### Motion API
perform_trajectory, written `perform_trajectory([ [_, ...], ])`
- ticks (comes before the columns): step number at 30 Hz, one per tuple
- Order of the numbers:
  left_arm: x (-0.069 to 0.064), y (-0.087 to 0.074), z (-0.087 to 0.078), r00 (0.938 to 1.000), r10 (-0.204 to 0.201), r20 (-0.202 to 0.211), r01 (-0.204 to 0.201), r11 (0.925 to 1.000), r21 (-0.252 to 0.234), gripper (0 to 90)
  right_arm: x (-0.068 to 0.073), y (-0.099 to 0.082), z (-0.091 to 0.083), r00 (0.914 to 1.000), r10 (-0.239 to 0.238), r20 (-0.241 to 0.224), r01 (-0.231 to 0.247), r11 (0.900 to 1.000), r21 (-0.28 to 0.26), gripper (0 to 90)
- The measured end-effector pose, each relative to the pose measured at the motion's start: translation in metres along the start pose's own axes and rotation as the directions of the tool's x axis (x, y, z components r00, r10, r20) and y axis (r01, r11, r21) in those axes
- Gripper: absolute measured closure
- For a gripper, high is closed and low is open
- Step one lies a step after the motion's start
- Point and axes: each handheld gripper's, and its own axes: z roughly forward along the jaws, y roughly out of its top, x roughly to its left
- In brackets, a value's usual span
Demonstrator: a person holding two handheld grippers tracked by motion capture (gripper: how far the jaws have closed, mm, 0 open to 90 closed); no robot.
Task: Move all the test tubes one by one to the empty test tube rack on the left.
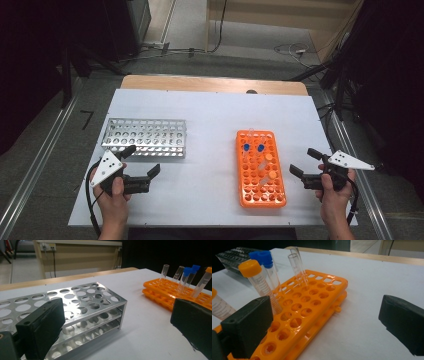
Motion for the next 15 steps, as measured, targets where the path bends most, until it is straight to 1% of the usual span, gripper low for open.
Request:
perform_trajectory([
  [3, 0.000, 0.000, 0.000, 1.0000, 0.000, 0.009, 0.000, 1.0000, 0.004, 0.0, 0.002, 0.002, -0.002, 0.9994, -0.009, -0.032, 0.009, 1.0000, 0.003, 0.0],
  [4, -0.001, 0.000, 0.001, 0.9999, -0.003, 0.011, 0.003, 1.0000, 0.006, 0.0, 0.002, 0.002, -0.002, 0.9994, -0.009, -0.032, 0.009, 1.0000, 0.003, 0.0],
  [6, -0.001, 0.000, 0.001, 0.9999, -0.001, 0.016, 0.001, 0.9999, 0.015, 0.0, 0.004, 0.005, -0.004, 0.9988, -0.011, -0.047, 0.011, 0.9999, -0.009, 0.0],
  [7, -0.002, 0.000, 0.002, 0.9998, -0.002, 0.019, 0.002, 0.9999, 0.015, 0.0, 0.006, 0.007, -0.005, 0.9980, -0.008, -0.062, 0.007, 0.9999, -0.015, 0.0],
  [8, -0.002, 0.000, 0.003, 0.9998, -0.006, 0.020, 0.005, 0.9999, 0.015, 0.0, 0.010, 0.009, -0.007, 0.9958, -0.017, -0.090, 0.015, 0.9998, -0.016, 0.0],
  [10, -0.003, 0.000, 0.004, 0.9997, 0.000, 0.025, -0.001, 0.9997, 0.024, 0.0, 0.017, 0.010, -0.010, 0.9939, -0.043, -0.102, 0.042, 0.9991, -0.010, 3.5],
  [11, -0.004, 0.000, 0.005, 0.9996, 0.007, 0.027, -0.008, 0.9995, 0.031, 0.0, 0.017, 0.010, -0.010, 0.9939, -0.043, -0.102, 0.042, 0.9991, -0.010, 3.5],
  [13, -0.004, 0.000, 0.006, 0.9995, 0.006, 0.030, -0.007, 0.9995, 0.031, 0.0, 0.022, 0.010, -0.011, 0.9911, -0.051, -0.123, 0.050, 0.9987, -0.009, 5.1],
  [14, -0.004, 0.000, 0.006, 0.9995, 0.002, 0.032, -0.003, 0.9995, 0.030, 0.0, 0.026, 0.011, -0.012, 0.9889, -0.049, -0.141, 0.047, 0.9988, -0.017, 10.9],
  [15, -0.004, 0.000, 0.007, 0.9995, -0.002, 0.033, 0.000, 0.9995, 0.032, 0.0, 0.028, 0.012, -0.012, 0.9876, -0.044, -0.151, 0.040, 0.9989, -0.024, 13.7],
])
